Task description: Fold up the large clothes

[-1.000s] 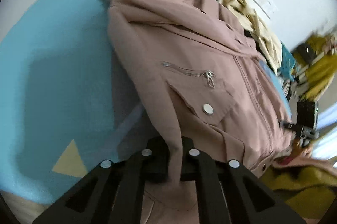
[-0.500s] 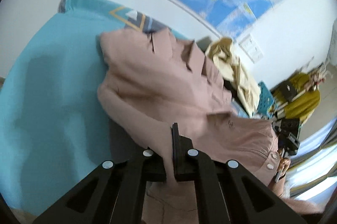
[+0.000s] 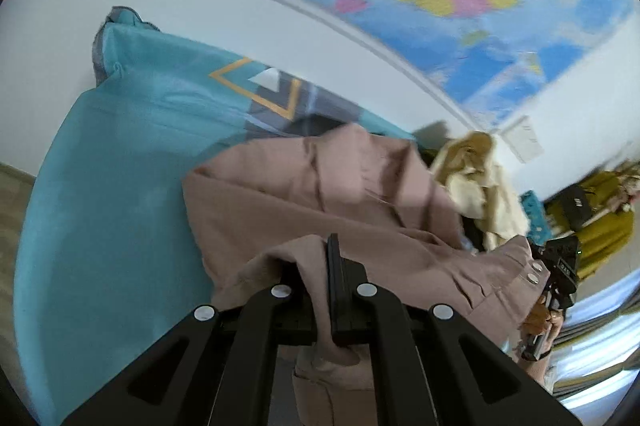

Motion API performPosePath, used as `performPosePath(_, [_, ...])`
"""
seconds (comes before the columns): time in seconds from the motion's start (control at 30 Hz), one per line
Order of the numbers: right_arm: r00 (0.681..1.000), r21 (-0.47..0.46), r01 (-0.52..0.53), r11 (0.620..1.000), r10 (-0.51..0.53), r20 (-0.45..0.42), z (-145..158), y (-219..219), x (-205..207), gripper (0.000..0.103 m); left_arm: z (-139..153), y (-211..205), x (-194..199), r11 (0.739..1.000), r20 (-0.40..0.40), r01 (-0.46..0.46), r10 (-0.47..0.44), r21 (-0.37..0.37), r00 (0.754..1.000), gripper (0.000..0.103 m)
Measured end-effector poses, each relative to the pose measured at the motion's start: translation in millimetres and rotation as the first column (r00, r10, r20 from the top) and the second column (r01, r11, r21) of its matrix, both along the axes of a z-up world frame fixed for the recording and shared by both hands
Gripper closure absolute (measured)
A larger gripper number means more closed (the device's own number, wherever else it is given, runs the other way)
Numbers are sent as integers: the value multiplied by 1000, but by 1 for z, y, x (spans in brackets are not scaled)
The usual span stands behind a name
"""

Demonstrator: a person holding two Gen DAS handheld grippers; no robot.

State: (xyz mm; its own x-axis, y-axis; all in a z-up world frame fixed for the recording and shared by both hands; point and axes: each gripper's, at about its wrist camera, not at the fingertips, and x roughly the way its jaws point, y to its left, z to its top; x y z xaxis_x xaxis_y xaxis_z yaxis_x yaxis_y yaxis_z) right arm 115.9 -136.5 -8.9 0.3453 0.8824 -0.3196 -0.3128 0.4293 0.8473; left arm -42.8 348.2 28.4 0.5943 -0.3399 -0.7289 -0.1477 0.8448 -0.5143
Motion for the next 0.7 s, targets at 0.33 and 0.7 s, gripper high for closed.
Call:
performPosePath(0.33, [992, -163, 55, 985, -73, -107, -49, 20, 58, 47, -61, 24, 63, 999, -180, -43, 48, 31, 982, 80])
performPosePath(0.7, [943, -336, 15, 942, 98, 318, 29, 37, -47, 24, -13, -37, -22, 924, 102, 113, -160, 364, 982, 30])
